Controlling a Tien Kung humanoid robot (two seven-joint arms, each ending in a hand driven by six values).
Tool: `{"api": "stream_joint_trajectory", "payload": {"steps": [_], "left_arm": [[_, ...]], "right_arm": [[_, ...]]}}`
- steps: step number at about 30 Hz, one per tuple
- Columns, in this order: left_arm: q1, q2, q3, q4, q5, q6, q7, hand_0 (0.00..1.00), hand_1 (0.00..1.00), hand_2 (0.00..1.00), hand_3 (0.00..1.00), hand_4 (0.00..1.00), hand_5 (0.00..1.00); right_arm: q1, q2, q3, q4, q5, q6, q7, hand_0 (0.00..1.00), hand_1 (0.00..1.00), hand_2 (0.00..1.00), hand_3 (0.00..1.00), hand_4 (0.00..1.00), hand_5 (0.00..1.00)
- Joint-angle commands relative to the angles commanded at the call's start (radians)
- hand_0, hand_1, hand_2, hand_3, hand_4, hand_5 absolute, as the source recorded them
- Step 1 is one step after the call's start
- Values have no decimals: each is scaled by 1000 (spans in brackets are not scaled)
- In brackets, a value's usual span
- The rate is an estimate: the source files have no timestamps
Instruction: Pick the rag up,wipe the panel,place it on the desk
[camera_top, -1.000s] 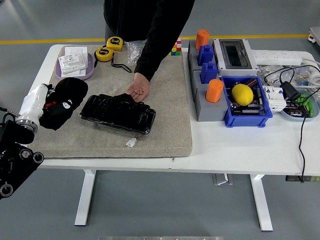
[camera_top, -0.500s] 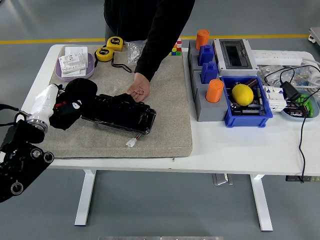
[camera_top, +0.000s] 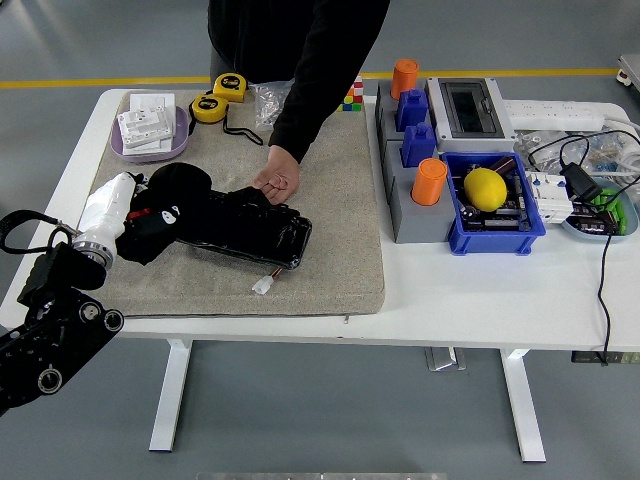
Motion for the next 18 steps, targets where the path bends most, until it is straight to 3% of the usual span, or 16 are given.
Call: {"api": "stream_joint_trajectory", "payload": {"steps": [18], "left_arm": [[-32,-30,132,-21,36,-4,22,271,144,330,409,371,2]], "right_arm": [[2,-7,0,-3,-7,3,-2,741,702,703,612,998,531]]}}
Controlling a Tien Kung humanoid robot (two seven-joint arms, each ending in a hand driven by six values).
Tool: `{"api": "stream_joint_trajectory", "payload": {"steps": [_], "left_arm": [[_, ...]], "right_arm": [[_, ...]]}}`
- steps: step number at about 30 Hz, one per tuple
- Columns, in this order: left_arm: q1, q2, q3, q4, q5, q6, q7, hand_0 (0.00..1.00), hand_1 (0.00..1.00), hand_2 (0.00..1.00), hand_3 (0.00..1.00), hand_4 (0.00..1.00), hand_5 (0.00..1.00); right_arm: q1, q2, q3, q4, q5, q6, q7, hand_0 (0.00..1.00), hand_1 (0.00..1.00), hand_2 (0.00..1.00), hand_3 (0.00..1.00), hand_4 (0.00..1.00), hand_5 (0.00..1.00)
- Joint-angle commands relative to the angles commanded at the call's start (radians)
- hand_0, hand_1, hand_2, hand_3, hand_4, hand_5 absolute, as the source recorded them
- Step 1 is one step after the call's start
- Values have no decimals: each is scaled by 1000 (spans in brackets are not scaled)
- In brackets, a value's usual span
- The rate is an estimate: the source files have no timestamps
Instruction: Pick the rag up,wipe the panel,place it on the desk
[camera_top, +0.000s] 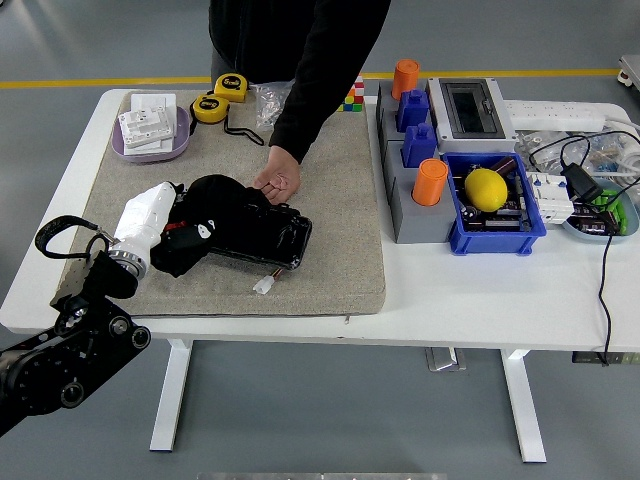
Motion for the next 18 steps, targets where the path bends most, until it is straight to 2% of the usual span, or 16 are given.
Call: {"api": "stream_joint_trajectory", "payload": {"steps": [10,18], "left_arm": [[-36,-30,70,17,5,0,14,268,144,330,410,376,2],[-60,-49,121,5,23,0,38,267,144,330,411,379,2]], "right_arm": [[2,-2,-5,-7,3,4,-2,741,703,703,612,998,531],[5,-3,-9,-8,6,5,-1,741,702,703,612,998,532]]}}
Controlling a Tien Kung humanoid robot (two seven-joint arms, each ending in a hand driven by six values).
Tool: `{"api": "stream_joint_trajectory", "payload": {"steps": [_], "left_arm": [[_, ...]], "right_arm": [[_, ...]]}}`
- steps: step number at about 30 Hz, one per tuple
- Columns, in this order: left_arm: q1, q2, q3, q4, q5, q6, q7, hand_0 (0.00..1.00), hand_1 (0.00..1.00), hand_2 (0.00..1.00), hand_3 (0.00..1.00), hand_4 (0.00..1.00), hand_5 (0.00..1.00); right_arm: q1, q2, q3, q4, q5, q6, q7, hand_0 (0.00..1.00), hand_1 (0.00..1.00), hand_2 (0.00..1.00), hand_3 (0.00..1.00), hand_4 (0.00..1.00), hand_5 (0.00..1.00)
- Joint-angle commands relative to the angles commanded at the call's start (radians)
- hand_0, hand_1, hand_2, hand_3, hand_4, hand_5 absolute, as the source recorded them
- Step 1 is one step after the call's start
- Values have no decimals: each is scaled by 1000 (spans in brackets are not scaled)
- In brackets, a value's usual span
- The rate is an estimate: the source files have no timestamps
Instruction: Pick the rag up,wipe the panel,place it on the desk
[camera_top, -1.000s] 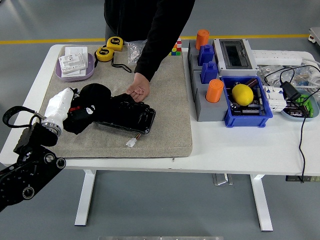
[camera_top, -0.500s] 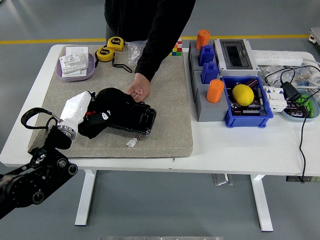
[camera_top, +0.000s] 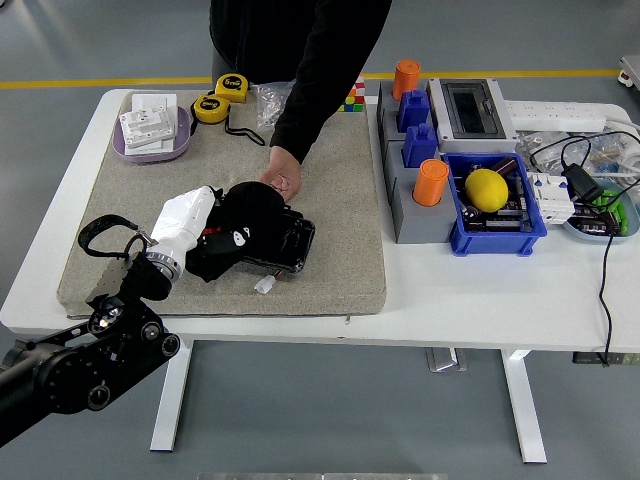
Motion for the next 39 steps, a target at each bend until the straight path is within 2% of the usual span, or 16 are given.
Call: {"api": "stream_joint_trajectory", "payload": {"steps": [23,39], "left_arm": [[-51,-43,130,-47,48,-7,70,262,146,331,413,382,2],[-60,-49,142,-89,75,-10,106,253,146,332,414,383,2]], "right_arm": [[4,-1,-6,-8,10,5,0,741,702,703,612,998,530],[6,1,-27,-9,29,6,1,742,702,702,613,998,530]]}}
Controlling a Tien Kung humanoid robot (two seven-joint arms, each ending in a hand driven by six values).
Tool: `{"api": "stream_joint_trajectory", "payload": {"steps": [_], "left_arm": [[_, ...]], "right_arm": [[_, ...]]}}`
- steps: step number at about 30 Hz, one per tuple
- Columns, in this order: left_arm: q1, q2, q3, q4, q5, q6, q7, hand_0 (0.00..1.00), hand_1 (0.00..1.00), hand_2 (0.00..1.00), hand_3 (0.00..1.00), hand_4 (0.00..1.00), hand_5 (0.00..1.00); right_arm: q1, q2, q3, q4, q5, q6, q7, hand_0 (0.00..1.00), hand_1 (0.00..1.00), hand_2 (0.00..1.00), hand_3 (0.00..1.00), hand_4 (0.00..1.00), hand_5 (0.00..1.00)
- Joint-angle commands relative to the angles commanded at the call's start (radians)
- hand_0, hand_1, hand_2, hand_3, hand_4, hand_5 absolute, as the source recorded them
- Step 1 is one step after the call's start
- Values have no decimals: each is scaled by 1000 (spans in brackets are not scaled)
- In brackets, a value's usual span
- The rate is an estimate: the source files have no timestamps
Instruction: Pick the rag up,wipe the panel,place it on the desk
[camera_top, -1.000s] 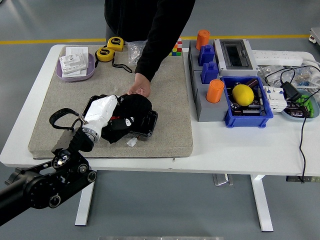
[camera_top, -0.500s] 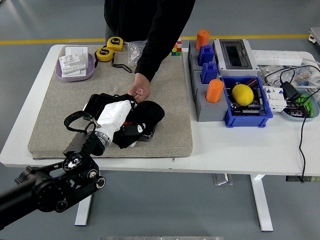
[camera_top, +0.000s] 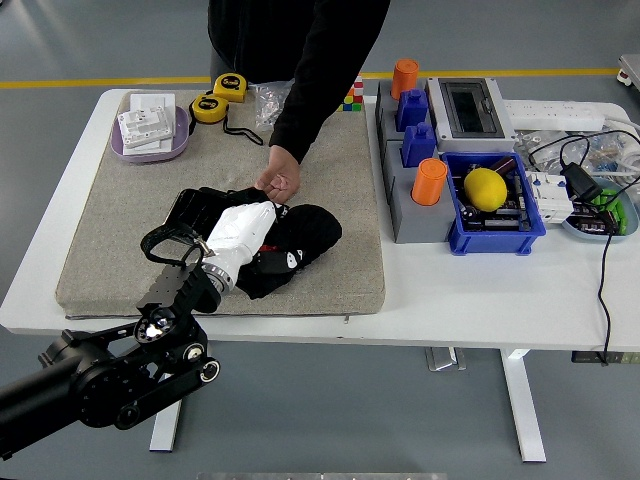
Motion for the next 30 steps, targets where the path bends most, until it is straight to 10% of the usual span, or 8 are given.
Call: {"api": "stream_joint_trajectory", "payload": {"steps": [30], "left_arm": [[37,63,-136,59,24,-3,-22,249,146,333,415,385,2]], "right_arm": [[-7,2,12,2,-6,-2,-3,742,701,703,613,998,529]]}}
